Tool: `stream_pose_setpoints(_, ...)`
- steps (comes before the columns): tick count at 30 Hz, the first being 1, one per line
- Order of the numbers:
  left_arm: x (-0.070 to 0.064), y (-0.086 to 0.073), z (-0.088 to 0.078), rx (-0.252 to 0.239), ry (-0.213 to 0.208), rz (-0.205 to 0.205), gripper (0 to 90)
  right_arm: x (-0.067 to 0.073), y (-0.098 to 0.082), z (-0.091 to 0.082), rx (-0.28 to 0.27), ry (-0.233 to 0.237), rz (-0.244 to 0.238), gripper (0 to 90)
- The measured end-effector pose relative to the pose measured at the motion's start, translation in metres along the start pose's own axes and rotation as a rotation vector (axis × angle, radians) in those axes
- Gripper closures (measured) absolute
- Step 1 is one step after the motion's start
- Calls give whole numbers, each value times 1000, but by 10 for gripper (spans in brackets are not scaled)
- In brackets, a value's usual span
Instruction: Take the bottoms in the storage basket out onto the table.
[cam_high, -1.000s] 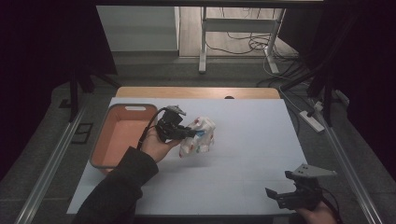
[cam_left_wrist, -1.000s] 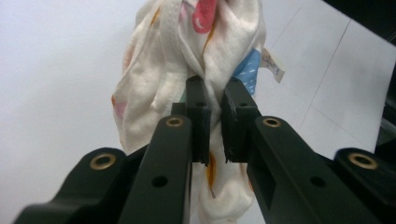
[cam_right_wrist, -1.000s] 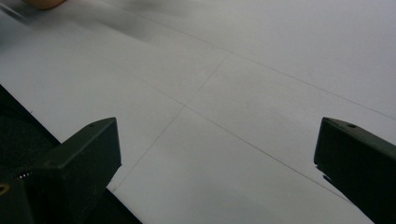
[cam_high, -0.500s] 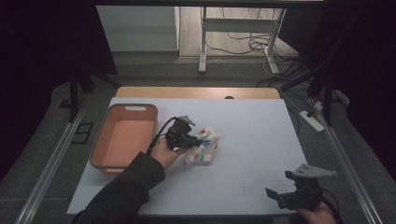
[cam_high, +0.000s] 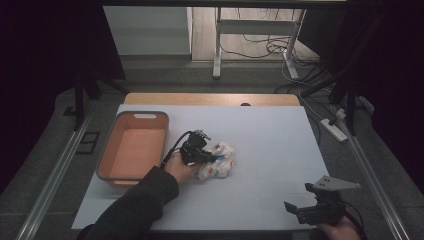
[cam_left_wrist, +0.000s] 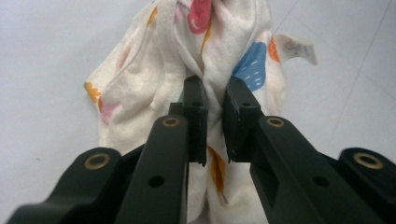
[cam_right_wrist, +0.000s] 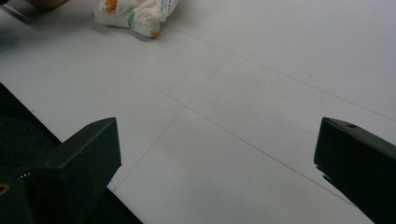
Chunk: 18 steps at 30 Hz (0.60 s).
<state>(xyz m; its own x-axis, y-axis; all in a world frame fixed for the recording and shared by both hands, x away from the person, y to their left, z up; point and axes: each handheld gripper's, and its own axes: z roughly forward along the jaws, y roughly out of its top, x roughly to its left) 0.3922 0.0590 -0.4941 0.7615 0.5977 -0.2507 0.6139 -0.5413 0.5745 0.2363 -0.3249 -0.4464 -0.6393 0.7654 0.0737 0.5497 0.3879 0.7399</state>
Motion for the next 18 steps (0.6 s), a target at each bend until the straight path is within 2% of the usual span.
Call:
stream_pose_setpoints(5, 0, -3, 9, 28, 14, 14, 790, 0, 0, 0, 0, 1, -1, 9)
stream_pose_setpoints(11, -4, -7, 22, 64, 49, 73, 778, 0, 0, 0, -2, 2, -4, 9)
stream_pose_setpoints(15, -7, -6, 25, 73, 66, 84, 779, 0, 0, 0, -1, 3, -5, 9)
stream_pose_setpoints(18, -6, -8, 25, 67, 61, 88, 773, 0, 0, 0, -1, 4, -5, 9)
